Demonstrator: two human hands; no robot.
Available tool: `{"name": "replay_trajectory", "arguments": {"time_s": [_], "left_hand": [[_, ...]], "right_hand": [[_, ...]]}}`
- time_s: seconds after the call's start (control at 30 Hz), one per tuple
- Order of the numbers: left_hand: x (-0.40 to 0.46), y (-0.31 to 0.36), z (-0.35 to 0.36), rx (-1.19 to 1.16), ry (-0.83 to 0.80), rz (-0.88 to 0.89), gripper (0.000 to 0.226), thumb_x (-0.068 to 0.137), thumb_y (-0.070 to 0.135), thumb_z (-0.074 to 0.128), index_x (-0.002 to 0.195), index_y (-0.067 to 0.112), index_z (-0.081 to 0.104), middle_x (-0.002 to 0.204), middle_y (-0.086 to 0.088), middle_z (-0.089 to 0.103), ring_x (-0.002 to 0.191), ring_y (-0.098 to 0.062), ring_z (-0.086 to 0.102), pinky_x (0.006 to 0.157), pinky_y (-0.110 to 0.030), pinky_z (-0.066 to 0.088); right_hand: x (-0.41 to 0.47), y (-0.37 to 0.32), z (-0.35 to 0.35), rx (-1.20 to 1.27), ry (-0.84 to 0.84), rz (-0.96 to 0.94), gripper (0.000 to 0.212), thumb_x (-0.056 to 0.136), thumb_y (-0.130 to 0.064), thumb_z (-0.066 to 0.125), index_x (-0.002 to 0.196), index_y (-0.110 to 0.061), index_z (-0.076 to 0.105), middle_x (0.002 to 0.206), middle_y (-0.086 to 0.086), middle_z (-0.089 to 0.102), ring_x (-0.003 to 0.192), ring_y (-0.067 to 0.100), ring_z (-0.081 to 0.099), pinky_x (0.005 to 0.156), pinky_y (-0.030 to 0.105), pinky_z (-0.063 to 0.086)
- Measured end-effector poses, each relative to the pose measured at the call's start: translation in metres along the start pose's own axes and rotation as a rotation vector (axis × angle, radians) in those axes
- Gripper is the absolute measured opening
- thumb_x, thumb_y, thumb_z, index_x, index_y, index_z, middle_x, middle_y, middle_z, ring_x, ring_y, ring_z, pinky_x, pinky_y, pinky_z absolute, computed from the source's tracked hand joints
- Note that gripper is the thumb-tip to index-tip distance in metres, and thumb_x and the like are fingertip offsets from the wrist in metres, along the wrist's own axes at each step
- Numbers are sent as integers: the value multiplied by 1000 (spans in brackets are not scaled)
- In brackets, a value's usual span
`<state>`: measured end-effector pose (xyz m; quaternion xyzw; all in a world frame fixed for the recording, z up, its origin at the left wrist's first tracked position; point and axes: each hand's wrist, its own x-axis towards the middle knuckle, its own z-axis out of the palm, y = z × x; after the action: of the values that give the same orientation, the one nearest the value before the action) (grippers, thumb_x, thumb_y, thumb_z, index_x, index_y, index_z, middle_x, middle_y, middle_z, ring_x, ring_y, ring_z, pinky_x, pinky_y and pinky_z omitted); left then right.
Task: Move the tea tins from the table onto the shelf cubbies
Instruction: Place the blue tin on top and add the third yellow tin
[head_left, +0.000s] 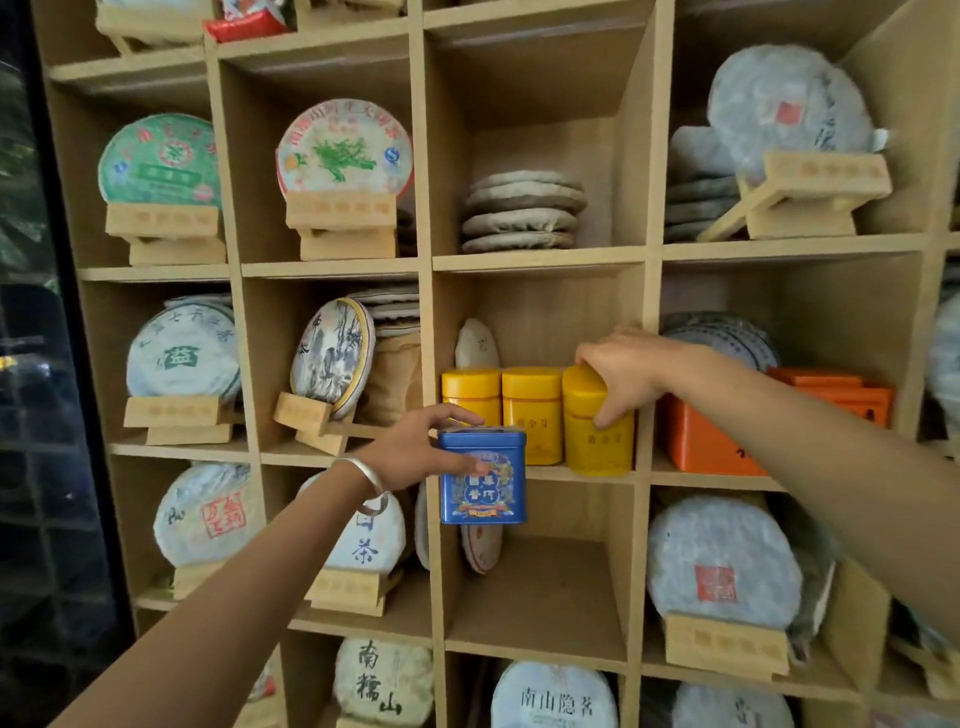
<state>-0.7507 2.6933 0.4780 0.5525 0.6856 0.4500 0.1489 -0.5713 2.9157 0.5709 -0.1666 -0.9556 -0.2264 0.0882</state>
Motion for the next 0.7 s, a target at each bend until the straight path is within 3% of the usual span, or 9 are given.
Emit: {"name": "replay_trajectory", "arguments": {"time_s": [0.1, 0.17, 0.27, 0.4, 0.7], "left_hand": [[7, -6, 1, -1, -21, 20, 50, 70, 18, 83, 113, 27, 59, 116, -6, 63, 99, -19, 69, 80, -36, 60], [10, -9, 3, -13, -32, 30, 50, 70, 18, 83, 113, 27, 60, 116, -6, 63, 99, -19, 69, 82, -38, 59], [13, -15, 5, -45, -62, 50, 48, 71, 15, 83, 111, 29, 61, 112, -2, 65, 94, -14, 71, 72, -26, 59], [16, -20, 5, -43, -66, 63, 49, 70, 18, 83, 111, 31, 60, 111, 0, 66, 93, -11, 71, 71, -25, 59], [17, -24, 6, -53, -92, 75, 50, 70, 17, 83, 112, 30, 60, 113, -1, 64, 93, -12, 71, 72, -26, 59]], "right_hand": [[2, 1, 2, 24, -59, 56, 70, 62, -63, 73, 113, -20, 52, 103, 2, 59, 88, 21, 56, 72, 34, 50], [4, 2, 2, -13, -73, 71, 57, 65, -62, 70, 100, -20, 57, 93, 0, 59, 79, 18, 57, 67, 33, 52], [10, -2, 7, -54, -67, 67, 44, 70, -56, 71, 87, -17, 60, 87, 2, 60, 75, 19, 59, 62, 33, 53], [14, -4, 16, -39, -31, 65, 50, 71, -54, 71, 100, -15, 60, 99, 3, 57, 87, 21, 58, 74, 37, 53], [12, -3, 22, -12, -14, 77, 54, 72, -53, 71, 107, -15, 58, 104, 4, 56, 91, 20, 56, 74, 34, 51]]}}
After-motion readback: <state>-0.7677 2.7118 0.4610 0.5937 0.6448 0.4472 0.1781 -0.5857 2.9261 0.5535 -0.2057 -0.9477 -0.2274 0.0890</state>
